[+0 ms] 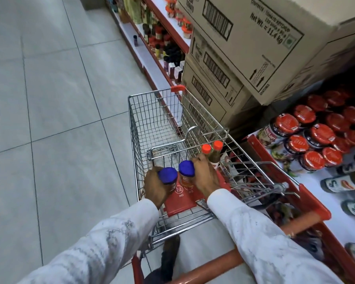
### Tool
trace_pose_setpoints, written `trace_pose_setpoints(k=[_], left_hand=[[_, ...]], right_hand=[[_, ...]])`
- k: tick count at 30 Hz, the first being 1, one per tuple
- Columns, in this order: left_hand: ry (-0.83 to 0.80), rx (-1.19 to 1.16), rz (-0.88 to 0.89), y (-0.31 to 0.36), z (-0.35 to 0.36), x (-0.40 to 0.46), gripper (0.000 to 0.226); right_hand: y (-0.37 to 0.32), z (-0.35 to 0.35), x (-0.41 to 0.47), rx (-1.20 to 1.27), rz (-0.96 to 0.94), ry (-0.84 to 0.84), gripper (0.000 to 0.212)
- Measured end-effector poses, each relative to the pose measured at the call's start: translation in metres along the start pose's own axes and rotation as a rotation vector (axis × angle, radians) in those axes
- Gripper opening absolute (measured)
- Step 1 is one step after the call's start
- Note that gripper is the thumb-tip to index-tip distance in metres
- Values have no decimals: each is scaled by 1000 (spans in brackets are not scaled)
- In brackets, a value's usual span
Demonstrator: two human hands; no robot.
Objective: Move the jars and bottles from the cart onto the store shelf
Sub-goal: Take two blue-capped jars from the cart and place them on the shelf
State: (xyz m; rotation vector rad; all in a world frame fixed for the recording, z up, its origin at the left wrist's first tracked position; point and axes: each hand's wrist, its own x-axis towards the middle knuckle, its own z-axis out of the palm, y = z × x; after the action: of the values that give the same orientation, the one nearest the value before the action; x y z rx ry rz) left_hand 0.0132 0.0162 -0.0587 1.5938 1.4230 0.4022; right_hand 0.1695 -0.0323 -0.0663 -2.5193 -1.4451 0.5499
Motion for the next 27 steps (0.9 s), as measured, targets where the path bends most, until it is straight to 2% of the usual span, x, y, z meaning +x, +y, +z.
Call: trace_pose_setpoints(k=[4,8,14,20,23,27], left_hand=[[-7,-66,-58,-5,4,-2,61],[-12,-114,-113,-7,4,-3,61],[-26,-124,-132,-4,-4,-6,69],[-63,-222,73,33,-36,-33,64],[-132,-290,196,70,-53,-46,63],[-302,-307,334,127,-54,-69,66]], right_hand=[[1,-4,-4,252,52,-28,70],[0,-4,-12,483,138,-44,67],[4,-22,-21,644,171,-84,66],[23,-88,-52,807,132,-101,72],[38,-125,-79,891,132,-12,71],[65,-173,-131,971,144,160,63]])
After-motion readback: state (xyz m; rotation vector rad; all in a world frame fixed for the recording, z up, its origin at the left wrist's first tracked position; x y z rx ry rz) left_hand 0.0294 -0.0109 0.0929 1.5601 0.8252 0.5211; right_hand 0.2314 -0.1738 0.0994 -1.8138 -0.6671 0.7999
